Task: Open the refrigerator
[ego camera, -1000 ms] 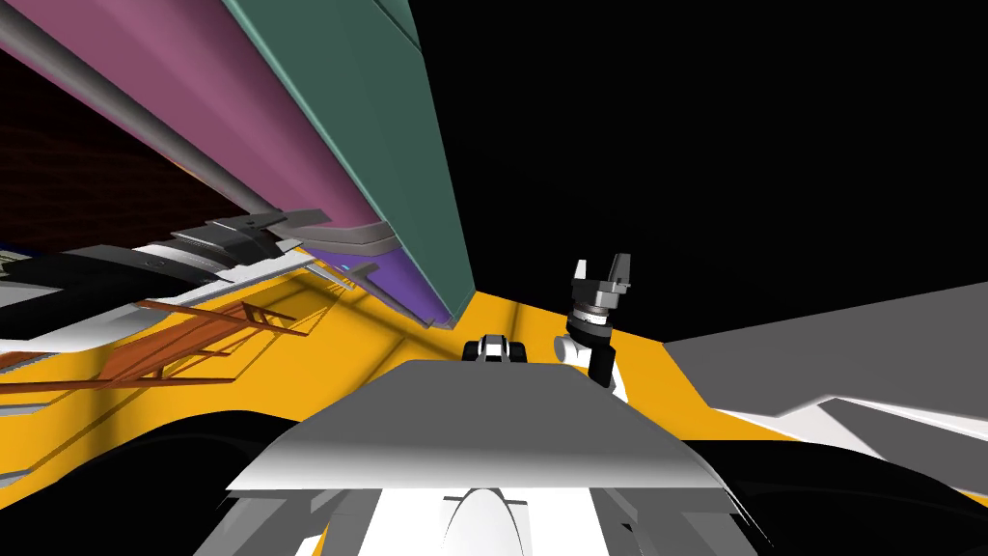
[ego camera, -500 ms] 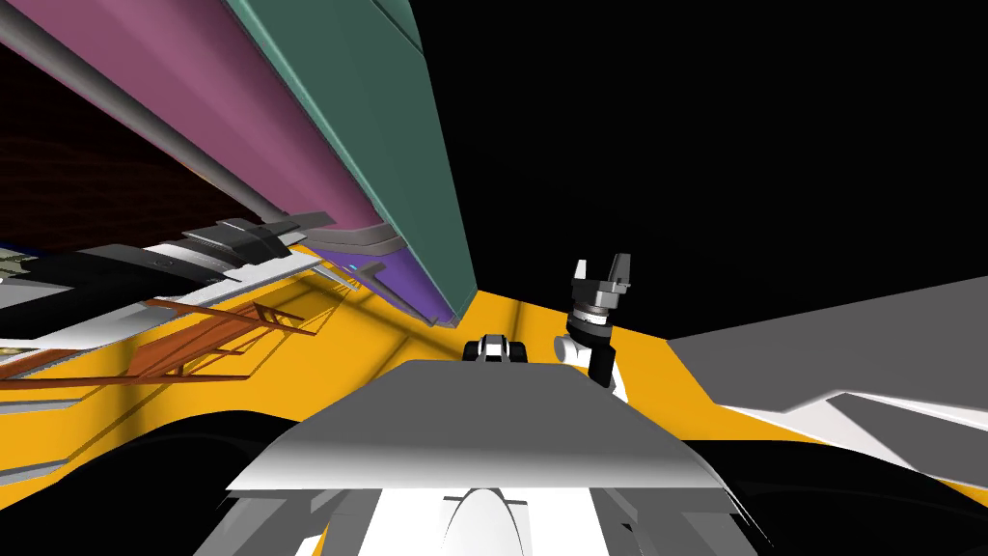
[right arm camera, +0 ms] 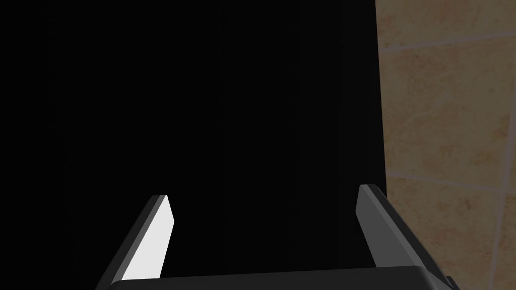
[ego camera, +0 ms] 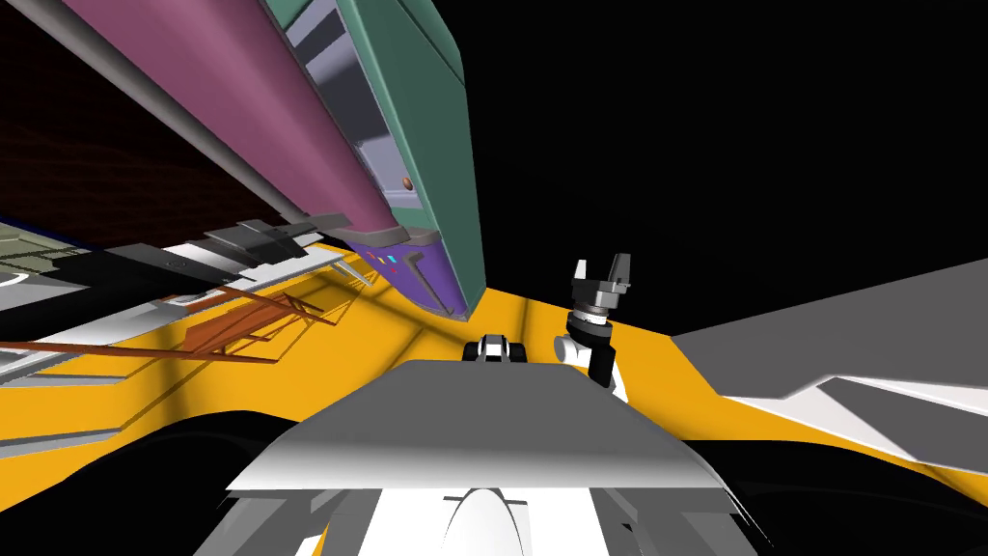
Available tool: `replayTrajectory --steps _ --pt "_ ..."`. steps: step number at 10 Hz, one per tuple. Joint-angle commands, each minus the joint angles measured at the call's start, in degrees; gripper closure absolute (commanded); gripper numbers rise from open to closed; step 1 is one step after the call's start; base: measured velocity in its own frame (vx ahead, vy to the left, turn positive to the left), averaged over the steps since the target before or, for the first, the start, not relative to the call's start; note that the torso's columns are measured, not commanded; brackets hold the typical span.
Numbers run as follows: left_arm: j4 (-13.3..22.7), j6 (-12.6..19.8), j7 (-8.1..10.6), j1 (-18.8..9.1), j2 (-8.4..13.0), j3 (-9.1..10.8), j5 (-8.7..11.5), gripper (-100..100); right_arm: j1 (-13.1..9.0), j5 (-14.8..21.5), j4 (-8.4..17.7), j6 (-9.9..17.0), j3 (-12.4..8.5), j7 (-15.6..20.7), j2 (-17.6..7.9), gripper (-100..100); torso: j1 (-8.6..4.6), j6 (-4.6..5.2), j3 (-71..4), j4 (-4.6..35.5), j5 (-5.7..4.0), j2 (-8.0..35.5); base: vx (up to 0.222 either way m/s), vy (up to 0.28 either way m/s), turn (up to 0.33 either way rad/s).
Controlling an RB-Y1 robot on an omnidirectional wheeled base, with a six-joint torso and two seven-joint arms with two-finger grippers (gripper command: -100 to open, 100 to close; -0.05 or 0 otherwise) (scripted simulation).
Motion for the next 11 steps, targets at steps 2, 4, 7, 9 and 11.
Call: replayTrajectory --steps 2,4,7,9,11 --pt "-2.4 -1.5 -0.32 0.6 0.0 1.16 1.3 100 0.0 0.0 0.0 0.0 0.0 0.0 0.0 0 -0.09 0.01 0.1 0.0 0.04 0.2 -0.221 0.285 0.023" --pt "-5.2 -4.0 -0.51 1.7 0.0 1.82 2.2 100 0.0 0.0 0.0 0.0 0.0 0.0 0.0 0 -0.26 0.04 0.1 -0.1 -0.03 0.0 -0.204 0.335 0.043" --pt "-8.0 -6.4 -0.70 2.7 0.0 2.47 3.1 100 0.0 0.0 0.0 0.0 0.0 0.0 0.0 0 -0.56 0.11 0.0 -0.1 -0.09 -0.1 -0.145 0.296 0.033" --pt "-8.1 -6.8 -0.82 2.7 0.0 1.85 3.0 100 0.0 0.0 0.0 0.0 0.0 0.0 0.0 0 -0.56 0.15 0.1 -0.1 0.04 0.1 -0.119 0.187 0.000" --pt "-9.9 -9.2 -1.01 3.3 0.3 2.17 3.7 100 0.0 0.0 0.0 0.0 0.0 0.0 0.0 0 -0.68 0.15 0.1 -0.2 -0.05 0.0 -0.076 0.286 -0.004"
